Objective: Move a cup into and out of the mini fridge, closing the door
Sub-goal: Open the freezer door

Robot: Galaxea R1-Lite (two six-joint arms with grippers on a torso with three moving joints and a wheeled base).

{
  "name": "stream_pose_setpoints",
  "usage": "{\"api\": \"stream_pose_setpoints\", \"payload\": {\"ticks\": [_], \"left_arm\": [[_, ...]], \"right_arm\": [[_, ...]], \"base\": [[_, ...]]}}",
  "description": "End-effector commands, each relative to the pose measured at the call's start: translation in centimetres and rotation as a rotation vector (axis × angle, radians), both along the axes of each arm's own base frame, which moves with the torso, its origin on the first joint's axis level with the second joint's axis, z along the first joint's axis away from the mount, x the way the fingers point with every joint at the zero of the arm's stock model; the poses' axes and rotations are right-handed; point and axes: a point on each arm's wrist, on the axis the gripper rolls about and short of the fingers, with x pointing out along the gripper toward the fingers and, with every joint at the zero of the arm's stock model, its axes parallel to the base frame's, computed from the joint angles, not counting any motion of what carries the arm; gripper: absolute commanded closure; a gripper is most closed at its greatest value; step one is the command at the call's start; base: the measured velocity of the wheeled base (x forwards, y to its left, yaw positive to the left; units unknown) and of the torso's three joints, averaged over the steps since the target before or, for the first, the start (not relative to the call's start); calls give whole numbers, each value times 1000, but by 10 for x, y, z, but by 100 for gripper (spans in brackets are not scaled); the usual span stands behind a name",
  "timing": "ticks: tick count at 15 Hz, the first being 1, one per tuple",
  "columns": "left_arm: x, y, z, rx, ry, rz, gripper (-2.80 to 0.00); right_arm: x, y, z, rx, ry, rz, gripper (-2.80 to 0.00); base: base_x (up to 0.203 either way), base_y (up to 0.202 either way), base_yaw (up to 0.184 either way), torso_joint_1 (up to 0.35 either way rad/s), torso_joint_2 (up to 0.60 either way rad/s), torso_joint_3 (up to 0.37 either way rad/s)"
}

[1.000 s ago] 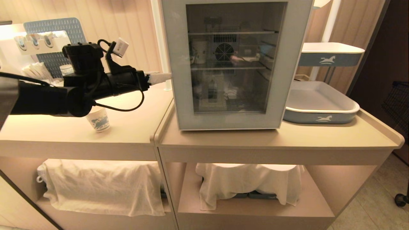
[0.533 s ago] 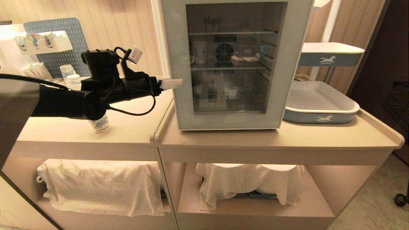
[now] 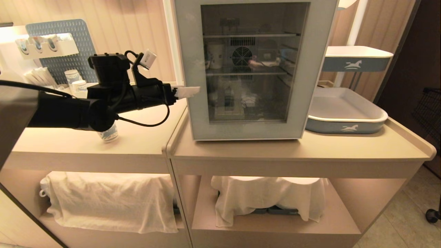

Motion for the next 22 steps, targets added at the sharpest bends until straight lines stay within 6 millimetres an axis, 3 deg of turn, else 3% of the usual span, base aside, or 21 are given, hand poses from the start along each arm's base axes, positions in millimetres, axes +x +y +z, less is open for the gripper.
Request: {"api": "stream_pose_setpoints", "payload": {"ticks": [1, 22], "left_arm": [[0, 0, 5, -5, -14, -6, -280], [-22, -13, 35, -23, -79, -49, -280]], "right_arm": [[0, 0, 0, 0, 0, 1, 0], [0, 0, 0, 0, 1, 1, 0]], "base": [[0, 0, 0, 0, 0, 0], [0, 0, 0, 0, 0, 0]]}}
